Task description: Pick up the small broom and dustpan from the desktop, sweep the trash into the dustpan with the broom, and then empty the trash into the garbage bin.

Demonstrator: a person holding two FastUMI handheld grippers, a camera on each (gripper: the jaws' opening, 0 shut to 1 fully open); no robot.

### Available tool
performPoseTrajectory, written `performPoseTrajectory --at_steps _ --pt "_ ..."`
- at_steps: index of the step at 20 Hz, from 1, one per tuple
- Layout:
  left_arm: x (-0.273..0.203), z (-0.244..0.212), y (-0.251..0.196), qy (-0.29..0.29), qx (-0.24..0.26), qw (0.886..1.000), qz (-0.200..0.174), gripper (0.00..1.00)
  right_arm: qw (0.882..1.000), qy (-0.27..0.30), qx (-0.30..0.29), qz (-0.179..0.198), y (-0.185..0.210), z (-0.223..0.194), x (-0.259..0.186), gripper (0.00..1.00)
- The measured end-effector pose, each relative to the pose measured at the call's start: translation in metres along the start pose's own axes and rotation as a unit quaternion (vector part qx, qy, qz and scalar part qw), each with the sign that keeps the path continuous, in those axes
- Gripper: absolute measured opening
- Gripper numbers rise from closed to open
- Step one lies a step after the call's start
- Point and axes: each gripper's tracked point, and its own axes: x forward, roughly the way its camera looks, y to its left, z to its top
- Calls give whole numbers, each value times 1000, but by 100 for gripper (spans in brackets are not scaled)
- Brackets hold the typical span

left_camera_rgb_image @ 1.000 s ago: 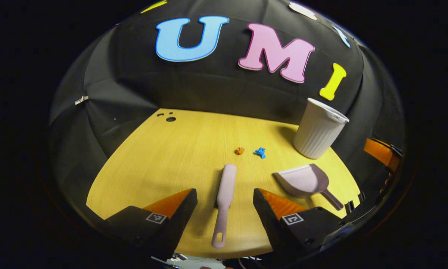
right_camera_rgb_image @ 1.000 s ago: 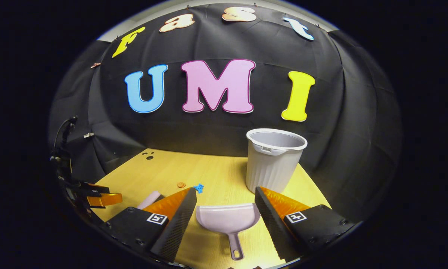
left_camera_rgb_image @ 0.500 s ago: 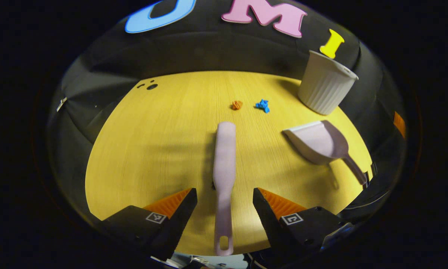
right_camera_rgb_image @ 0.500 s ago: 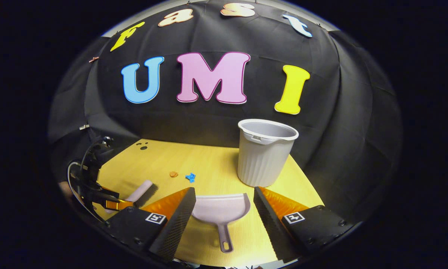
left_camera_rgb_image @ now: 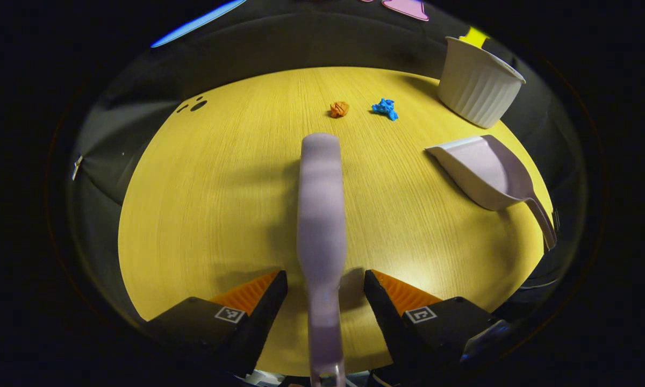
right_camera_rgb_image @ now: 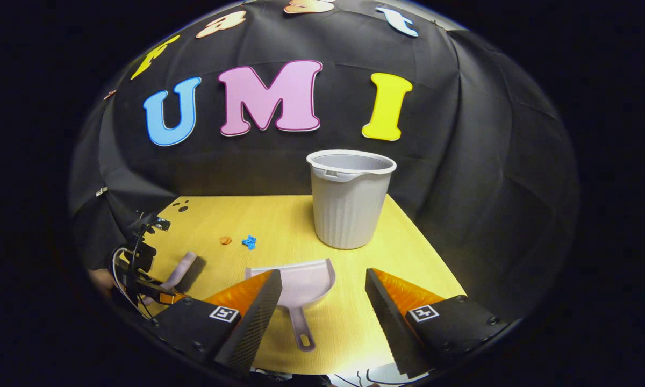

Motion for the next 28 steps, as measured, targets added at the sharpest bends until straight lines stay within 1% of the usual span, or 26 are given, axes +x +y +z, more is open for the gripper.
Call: performPoseTrajectory --at_steps 1,2,3,4,5,7,9,10,11,13,14,16,19,20,22,25,28 --pt "1 1 1 0 1 1000 5 92 1000 3 2 0 0 -2 0 98" --pt "2 5 2 -6 4 1000 4 82 1000 7 4 0 1 -3 2 98" --pt "5 7 1 -6 7 1000 3 77 1000 9 4 2 1 -4 3 98" --pt "5 8 0 -7 9 1000 4 68 1000 12 4 3 3 -4 6 98" --pt "8 10 -1 -5 10 1000 3 66 1000 15 4 7 5 -4 9 98" --pt "7 11 -3 -4 15 1000 1 58 1000 22 2 17 12 -6 13 98" --pt "3 13 -5 -10 13 1000 3 47 999 29 -3 31 23 -8 18 98" --pt "8 12 -5 -14 8 1000 2 35 999 31 -7 38 29 -7 20 98" --pt "6 11 -4 -19 3 1000 0 31 998 34 -12 45 34 -8 22 98" --pt "5 12 -5 -29 0 1000 -10 29 997 40 -24 63 45 -9 28 98" --pt "4 11 -4 -33 -9 999 -16 28 996 47 -29 70 48 -10 31 98" --pt "0 9 1 -47 -41 998 -22 27 993 64 -26 90 58 -15 38 98" --pt "-10 -1 18 -70 -99 993 -12 26 989 97 -25 109 69 -26 46 98" --pt "-16 -8 23 -73 -110 991 -11 26 987 109 -27 112 71 -31 49 98" --pt "-29 -17 33 -84 -113 990 -6 26 984 133 -35 110 71 -44 54 98" --pt "-53 -32 45 -97 -100 990 5 27 979 168 -32 108 74 -67 60 98" --pt "-70 -45 38 -98 -110 989 -8 26 974 205 -23 94 69 -89 64 98"
